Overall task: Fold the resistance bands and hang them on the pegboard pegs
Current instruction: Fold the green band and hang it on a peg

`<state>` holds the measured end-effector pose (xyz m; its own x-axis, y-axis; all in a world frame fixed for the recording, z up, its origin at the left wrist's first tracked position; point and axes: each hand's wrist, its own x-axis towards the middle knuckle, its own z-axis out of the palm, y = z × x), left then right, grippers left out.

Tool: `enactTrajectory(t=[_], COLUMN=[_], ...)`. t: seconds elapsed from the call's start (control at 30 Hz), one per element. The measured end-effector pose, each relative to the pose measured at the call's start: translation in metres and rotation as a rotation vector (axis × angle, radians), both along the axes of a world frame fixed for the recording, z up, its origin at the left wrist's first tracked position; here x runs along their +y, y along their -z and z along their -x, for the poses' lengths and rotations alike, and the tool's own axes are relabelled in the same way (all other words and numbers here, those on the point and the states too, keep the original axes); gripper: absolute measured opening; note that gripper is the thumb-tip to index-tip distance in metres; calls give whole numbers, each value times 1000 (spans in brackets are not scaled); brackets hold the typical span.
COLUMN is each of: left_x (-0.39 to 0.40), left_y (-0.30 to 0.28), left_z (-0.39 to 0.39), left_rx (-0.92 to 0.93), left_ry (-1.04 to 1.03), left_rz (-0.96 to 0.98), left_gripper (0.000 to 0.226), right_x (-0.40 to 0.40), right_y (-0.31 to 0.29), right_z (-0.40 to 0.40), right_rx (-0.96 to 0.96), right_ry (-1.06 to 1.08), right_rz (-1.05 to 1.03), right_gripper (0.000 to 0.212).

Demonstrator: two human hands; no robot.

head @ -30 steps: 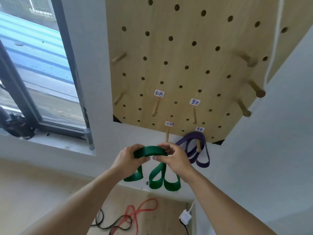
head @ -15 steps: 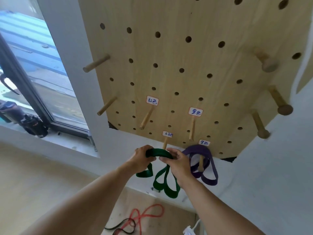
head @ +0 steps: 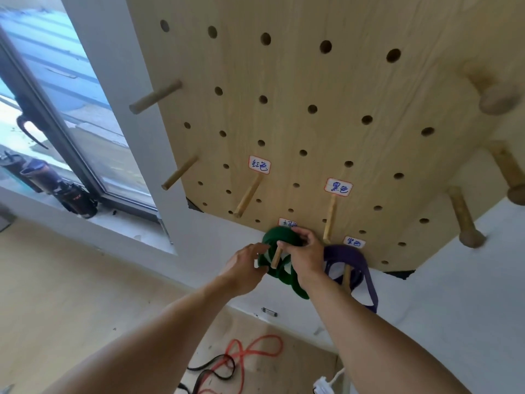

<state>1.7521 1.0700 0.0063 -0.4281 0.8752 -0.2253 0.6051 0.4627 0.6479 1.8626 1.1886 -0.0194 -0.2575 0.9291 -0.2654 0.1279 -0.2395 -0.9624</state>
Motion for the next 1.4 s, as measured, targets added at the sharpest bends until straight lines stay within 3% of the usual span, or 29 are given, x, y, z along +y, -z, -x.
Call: enactTrajectory(t=[0.13, 0.33, 0.6, 0.83, 1.13, 1.23, 1.4], left_x=[9, 14, 18, 5, -42, -74, -138], left_y=[-11, -17, -18, -2, 35, 46, 63], left_z=[-1, -14, -16, -3, 10, 15, 31], left_rx=[47, 31, 20, -75, -243, -214, -215], left_ry=[56, 106, 113, -33, -197, -213, -279], left_rz=[61, 75, 131, 127, 156, 189, 198], left_gripper=[57, 50, 55, 56, 61, 61, 58], right_x=[-2, -11, -12, -4, -47, -75, -124], right_y=[2, 20, 40, 45, 66, 73, 88], right_z=[-5, -21, -23, -17, -9, -12, -19], right_rx=[16, -95, -66, -231, -324, -383, -415], right_ry=[-9, -44, -140, -159, 38, 37, -42], right_rz=[-32, -206, 13, -81, -179, -264, -210], right_gripper=[44, 43, 36, 46, 64, 62, 55])
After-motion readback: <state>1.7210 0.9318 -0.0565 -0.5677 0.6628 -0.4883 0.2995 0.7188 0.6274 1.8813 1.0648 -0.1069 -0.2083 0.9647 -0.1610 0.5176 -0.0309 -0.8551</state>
